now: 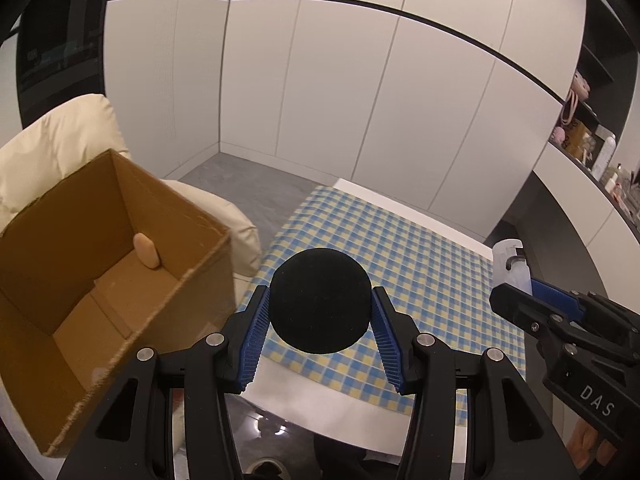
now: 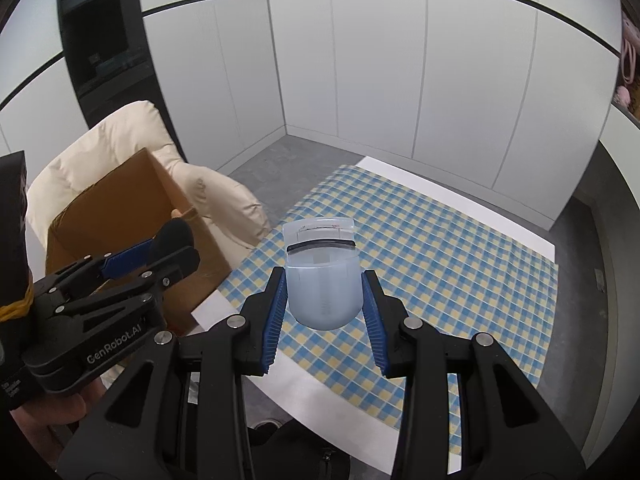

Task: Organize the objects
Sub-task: 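Carry the compact with left tool while right tool carries the blue case over the box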

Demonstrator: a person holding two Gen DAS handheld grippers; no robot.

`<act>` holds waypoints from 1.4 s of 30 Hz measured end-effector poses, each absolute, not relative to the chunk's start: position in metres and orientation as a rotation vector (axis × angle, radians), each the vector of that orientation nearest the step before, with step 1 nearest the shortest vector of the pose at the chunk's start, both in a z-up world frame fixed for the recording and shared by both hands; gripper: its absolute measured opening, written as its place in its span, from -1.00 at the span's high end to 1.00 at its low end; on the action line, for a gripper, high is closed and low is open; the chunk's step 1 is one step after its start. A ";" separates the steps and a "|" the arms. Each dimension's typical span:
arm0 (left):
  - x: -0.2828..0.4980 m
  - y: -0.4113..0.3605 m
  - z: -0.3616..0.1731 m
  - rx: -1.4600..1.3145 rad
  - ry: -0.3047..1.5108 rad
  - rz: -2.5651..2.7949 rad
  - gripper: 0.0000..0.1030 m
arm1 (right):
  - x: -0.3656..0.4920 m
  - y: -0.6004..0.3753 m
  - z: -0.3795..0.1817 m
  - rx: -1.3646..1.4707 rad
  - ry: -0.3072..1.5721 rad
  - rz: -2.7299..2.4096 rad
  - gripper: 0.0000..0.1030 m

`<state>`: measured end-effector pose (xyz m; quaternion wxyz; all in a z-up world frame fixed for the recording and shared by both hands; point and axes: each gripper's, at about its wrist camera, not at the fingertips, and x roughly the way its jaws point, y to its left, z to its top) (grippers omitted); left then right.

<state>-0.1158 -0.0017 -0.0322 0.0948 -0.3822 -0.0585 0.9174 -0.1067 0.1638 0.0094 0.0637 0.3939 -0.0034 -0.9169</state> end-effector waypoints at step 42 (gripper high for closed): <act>-0.097 -0.155 -0.041 -1.200 -0.259 2.974 -0.04 | -0.138 0.009 0.003 1.107 0.141 -2.536 0.25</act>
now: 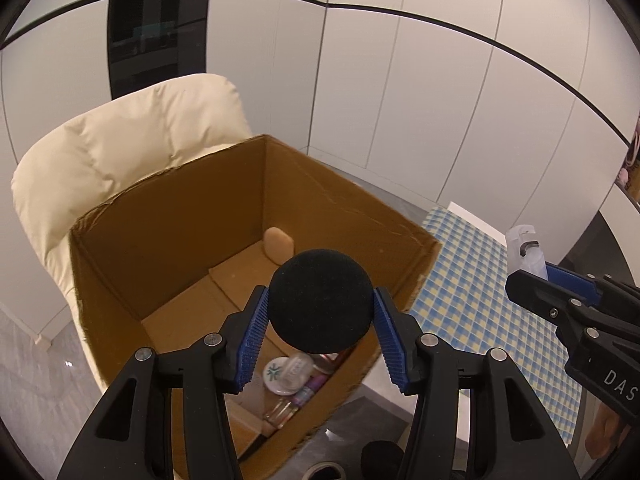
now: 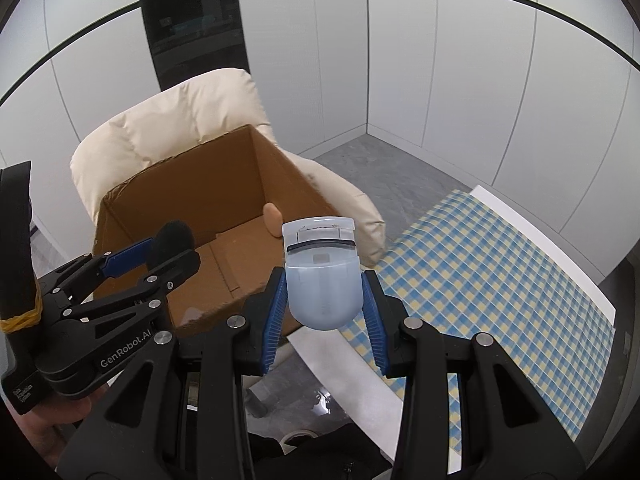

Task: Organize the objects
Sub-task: 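Carry the compact with left tool while right tool carries the blue case over the box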

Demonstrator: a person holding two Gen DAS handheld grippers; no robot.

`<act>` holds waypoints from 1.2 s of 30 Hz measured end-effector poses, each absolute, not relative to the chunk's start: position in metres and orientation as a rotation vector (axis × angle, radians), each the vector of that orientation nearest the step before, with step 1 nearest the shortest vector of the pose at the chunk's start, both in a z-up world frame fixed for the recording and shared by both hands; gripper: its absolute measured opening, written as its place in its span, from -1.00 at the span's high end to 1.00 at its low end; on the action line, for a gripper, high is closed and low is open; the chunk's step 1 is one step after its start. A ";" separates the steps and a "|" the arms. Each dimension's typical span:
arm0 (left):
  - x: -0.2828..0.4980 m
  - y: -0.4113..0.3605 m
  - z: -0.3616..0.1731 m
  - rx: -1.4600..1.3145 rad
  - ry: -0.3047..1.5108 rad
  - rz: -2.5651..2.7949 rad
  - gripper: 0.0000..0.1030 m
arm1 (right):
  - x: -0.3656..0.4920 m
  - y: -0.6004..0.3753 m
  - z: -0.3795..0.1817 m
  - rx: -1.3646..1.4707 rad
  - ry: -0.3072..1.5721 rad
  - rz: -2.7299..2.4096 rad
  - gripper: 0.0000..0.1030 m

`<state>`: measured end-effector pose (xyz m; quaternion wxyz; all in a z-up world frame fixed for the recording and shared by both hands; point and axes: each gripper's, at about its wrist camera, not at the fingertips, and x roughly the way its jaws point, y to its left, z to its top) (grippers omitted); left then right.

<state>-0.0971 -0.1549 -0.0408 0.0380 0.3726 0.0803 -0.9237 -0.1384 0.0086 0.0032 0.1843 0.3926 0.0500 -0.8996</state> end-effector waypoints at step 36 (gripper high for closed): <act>-0.053 -0.269 -0.037 1.045 0.392 -2.626 -0.99 | -0.135 -0.095 0.003 1.068 0.215 -2.376 0.25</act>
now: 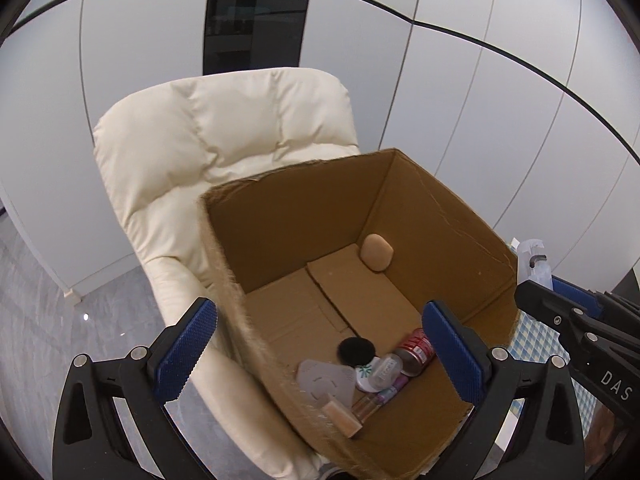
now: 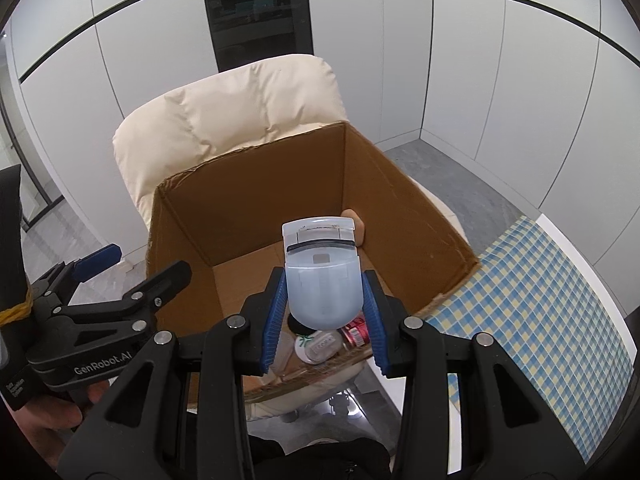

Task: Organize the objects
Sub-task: 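Open the right tool to drop the blue case into the box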

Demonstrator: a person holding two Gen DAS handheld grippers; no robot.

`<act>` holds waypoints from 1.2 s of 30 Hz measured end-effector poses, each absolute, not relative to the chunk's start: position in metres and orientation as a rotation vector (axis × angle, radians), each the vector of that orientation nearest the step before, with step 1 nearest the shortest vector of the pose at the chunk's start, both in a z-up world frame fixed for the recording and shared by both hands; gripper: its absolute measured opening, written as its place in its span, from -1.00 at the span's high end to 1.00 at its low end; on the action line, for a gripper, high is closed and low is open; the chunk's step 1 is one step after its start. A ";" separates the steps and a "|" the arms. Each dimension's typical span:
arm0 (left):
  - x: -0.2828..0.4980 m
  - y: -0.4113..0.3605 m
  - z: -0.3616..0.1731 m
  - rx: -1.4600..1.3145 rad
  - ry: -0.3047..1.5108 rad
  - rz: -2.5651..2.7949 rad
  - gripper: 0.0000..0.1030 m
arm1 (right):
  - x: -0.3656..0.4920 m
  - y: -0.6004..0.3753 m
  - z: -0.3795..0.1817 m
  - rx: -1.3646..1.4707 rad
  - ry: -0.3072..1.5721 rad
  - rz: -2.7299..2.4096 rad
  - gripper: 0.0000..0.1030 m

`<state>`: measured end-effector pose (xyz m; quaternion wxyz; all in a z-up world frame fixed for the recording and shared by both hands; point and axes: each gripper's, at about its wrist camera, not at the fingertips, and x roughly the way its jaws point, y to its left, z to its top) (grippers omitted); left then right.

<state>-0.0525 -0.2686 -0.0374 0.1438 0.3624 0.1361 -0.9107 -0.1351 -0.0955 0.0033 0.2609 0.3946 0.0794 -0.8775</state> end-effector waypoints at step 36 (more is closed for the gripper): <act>-0.032 -0.304 -0.041 1.051 0.449 -2.548 -0.99 | -0.141 -0.126 0.000 1.101 0.152 -2.364 -0.83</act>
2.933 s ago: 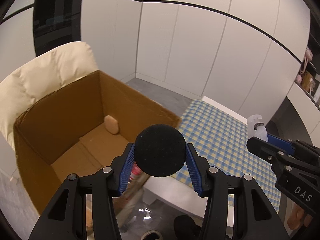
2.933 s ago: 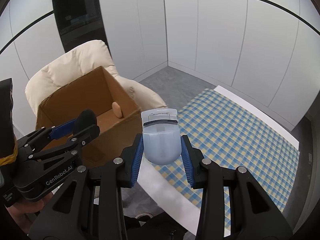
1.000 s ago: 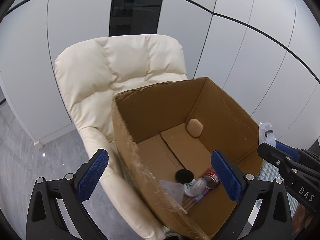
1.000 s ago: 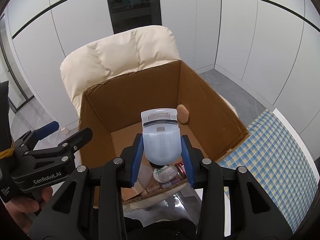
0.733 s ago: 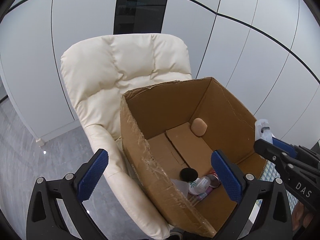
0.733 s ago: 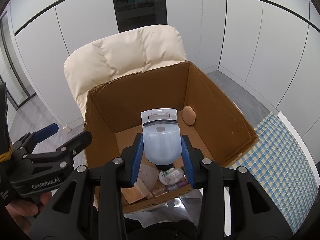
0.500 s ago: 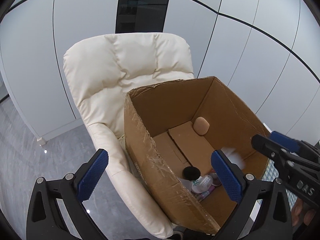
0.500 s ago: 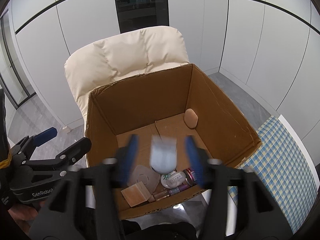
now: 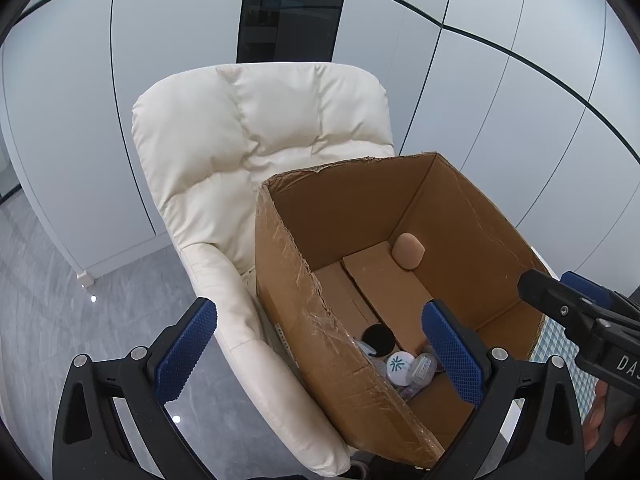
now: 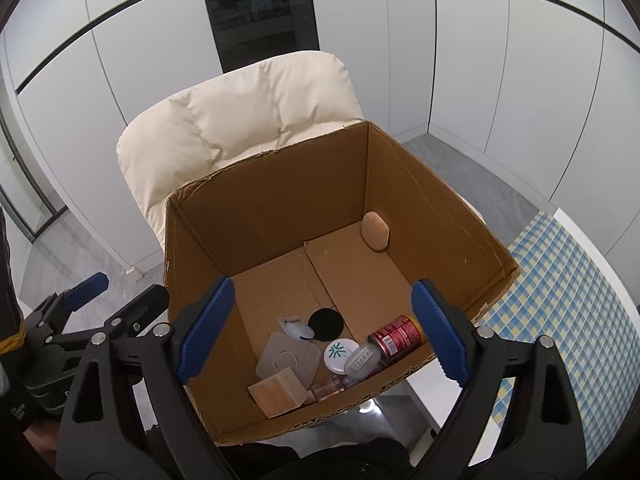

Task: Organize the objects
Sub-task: 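Open the left tool to drop the black compact into the box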

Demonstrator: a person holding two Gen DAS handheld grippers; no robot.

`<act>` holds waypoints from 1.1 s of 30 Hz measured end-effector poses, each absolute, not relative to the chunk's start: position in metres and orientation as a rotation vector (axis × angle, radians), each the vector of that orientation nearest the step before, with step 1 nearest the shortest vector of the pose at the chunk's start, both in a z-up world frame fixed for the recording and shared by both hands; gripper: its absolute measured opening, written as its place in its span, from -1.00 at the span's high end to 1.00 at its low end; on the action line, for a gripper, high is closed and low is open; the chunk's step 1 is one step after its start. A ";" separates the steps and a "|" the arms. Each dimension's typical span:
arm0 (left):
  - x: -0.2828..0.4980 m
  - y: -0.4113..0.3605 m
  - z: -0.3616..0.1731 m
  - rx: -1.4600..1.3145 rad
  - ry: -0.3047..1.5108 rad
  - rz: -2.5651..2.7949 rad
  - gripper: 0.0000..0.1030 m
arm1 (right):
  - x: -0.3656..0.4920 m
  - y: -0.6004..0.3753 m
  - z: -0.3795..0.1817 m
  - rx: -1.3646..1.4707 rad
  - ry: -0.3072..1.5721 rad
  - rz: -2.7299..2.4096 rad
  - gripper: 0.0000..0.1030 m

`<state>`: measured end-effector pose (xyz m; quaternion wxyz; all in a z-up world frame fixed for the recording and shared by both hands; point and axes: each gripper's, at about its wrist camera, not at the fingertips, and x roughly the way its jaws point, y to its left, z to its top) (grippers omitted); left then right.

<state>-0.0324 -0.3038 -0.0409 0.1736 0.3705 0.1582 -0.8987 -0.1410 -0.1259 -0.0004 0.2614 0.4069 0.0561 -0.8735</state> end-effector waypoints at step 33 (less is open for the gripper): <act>-0.061 -0.266 -0.047 1.115 0.442 -2.587 -0.99 | -0.154 -0.077 -0.007 1.162 0.200 -2.507 -1.00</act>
